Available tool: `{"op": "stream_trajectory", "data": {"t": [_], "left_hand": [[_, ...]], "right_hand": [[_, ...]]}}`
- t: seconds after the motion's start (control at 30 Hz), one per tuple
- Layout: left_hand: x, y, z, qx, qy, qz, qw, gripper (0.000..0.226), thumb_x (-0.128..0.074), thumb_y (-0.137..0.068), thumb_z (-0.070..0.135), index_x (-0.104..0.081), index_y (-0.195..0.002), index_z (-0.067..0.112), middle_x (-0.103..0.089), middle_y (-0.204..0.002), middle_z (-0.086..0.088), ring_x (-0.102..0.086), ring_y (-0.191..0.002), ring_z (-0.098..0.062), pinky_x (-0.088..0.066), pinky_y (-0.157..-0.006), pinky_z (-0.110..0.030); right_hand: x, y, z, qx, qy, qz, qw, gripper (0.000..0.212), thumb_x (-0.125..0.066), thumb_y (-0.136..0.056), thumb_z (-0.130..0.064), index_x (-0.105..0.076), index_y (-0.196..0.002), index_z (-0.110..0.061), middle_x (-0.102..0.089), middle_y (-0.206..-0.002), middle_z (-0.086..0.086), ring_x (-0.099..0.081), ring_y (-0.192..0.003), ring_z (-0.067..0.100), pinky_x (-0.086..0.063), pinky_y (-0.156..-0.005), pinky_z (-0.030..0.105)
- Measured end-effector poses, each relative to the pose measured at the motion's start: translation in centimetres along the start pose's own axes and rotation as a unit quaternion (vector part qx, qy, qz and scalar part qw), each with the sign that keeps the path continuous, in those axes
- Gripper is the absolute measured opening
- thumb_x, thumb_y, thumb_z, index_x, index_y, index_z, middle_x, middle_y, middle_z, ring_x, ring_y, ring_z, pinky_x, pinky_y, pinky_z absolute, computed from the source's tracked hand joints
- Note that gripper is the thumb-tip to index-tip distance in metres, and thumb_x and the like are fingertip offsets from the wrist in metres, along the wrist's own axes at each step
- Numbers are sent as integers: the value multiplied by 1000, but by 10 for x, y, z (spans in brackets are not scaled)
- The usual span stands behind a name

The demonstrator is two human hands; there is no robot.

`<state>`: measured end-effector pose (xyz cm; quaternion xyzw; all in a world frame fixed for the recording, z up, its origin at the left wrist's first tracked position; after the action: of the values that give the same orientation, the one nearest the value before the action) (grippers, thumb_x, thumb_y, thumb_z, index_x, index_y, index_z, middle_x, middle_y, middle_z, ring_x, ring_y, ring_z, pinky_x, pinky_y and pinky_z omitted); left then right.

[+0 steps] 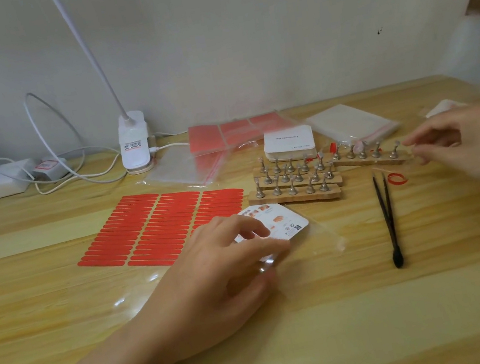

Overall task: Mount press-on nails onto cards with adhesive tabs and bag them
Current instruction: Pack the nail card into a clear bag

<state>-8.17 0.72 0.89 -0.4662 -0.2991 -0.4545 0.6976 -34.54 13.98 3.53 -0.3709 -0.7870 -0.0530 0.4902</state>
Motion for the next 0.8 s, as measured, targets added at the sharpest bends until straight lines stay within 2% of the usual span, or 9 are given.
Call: {"op": "stream_trajectory", "data": {"t": [0.07, 0.17, 0.33, 0.4, 0.5, 0.53, 0.63, 0.73, 0.8], "left_hand": [[0, 1, 2, -28, 1, -23, 999, 32, -51, -82, 22, -68, -109, 26, -58, -111, 6, -49, -99, -5, -44, -82, -33], [-1, 1, 4, -58, -40, -40, 997, 36, -60, -75, 11, -70, -105, 28, -59, -111, 6, -50, -97, -8, -37, -86, -25], [0, -2, 11, -85, -69, -22, 994, 22, -55, -84, 28, -73, -96, 26, -64, -102, 6, -57, -89, -14, -38, -83, -23], [0, -3, 12, -99, -84, -11, 991, 21, -55, -85, 29, -74, -92, 24, -66, -99, 4, -59, -86, -16, -39, -80, -23], [-1, -3, 12, -114, -102, 4, 988, 16, -57, -85, 26, -72, -86, 21, -66, -99, 1, -61, -84, -19, -45, -73, -28], [0, -3, 12, -112, -104, 10, 988, 16, -57, -85, 25, -71, -84, 20, -66, -100, 0, -62, -84, -19, -47, -69, -30], [2, -3, 10, -90, -88, 24, 992, 16, -55, -83, 23, -69, -81, 17, -66, -105, 2, -64, -86, -16, -49, -64, -30], [8, -2, 8, -54, -23, 60, 996, 11, -51, -84, 25, -62, -84, 23, -67, -107, 8, -63, -91, -6, -50, -65, -26], [14, -2, 4, -24, 16, 102, 994, 5, -49, -84, 28, -52, -87, 30, -67, -106, 13, -64, -92, -2, -51, -68, -27]], "right_hand": [[-2, -1, 2, -18, 31, -12, 999, 19, -66, -79, 1, -71, -86, -16, -63, -69, -10, -60, -69, 7, -43, -72, 24], [-3, 1, 2, -33, 71, -30, 996, 21, -66, -80, -1, -71, -83, -21, -63, -76, -6, -60, -83, 19, -44, -82, 33], [-3, 2, 2, -35, 126, -58, 990, 21, -60, -84, -12, -70, -90, -30, -63, -81, -7, -57, -79, 16, -44, -75, 30], [0, 2, -1, -21, 168, -29, 985, 20, -56, -83, -20, -70, -94, -29, -62, -75, -8, -59, -75, 20, -49, -74, 36], [5, 7, -15, 2, 198, 6, 980, 27, -49, -79, -29, -70, -97, -29, -64, -76, -5, -61, -82, 27, -51, -74, 44], [6, 9, -22, 14, 192, 6, 981, 28, -47, -78, -31, -68, -96, -36, -65, -77, -6, -62, -80, 26, -51, -73, 45], [6, 16, -41, 63, 135, 8, 989, 26, -47, -75, -33, -55, -81, -57, -55, -73, -25, -59, -65, 13, -50, -65, 35], [-1, 20, -50, 75, 73, -18, 994, 27, -50, -75, -33, -67, -95, -38, -65, -82, -18, -61, -73, 6, -50, -73, 37], [-9, 23, -56, 99, 54, -47, 993, 27, -52, -76, -31, -68, -97, -33, -67, -92, -14, -61, -77, 0, -52, -77, 35]]}}
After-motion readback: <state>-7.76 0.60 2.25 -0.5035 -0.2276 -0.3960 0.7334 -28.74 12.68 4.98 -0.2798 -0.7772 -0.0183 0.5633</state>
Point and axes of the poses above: each hand's wrist, its own y-axis away from the middle knuckle, its own x-axis out of the back of the hand, z = x × y, the point moved 6 cm from there along -y, towards the middle knuckle
